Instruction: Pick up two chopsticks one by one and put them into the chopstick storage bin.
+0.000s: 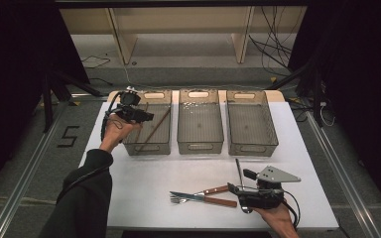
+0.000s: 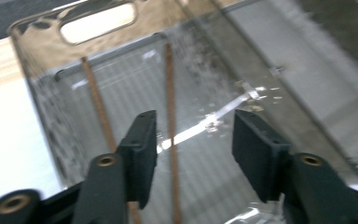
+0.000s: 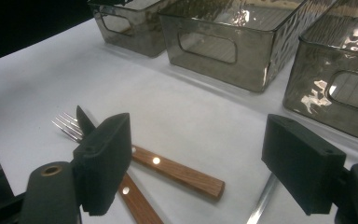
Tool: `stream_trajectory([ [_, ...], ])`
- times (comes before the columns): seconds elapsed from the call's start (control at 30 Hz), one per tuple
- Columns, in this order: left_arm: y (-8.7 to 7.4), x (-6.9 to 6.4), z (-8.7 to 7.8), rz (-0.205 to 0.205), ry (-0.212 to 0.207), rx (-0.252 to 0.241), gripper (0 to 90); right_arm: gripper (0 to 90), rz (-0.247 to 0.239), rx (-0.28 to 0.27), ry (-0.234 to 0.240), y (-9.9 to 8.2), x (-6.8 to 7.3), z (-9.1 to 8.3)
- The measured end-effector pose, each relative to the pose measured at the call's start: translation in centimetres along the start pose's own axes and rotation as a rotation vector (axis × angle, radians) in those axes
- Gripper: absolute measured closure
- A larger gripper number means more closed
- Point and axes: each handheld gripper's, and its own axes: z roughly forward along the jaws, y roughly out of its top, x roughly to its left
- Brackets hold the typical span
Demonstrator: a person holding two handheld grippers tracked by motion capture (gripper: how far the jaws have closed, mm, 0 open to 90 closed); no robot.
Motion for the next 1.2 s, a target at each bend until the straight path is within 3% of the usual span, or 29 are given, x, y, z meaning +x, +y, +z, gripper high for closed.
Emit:
stream_trajectory([
  [0.1,-0.1,-0.7,-0.9,-0.003,-0.035,-0.026,42.9,24.8,0.0,0.001,-0.001,0.0,0.0,0.0],
  [0.43,-1.2,-2.8,-3.4,0.03,-0.083,-0.09,33.0,24.8,-0.002,0.004,-0.003,0.0,0.0,0.0],
  [0.83,-5.2,-4.0,-5.2,0.036,-0.136,-0.15,25.7,24.9,0.003,0.02,-0.024,0.0,-0.1,-0.1],
  [1.1,-8.1,-4.8,-5.5,0.045,-0.156,-0.176,23.6,25.3,-0.002,0.108,-0.092,0.4,-0.2,0.0],
  [1.2,-9.0,-4.9,-5.4,0.036,-0.165,-0.197,23.2,26.1,0.018,0.137,-0.114,0.6,-0.3,0.0],
])
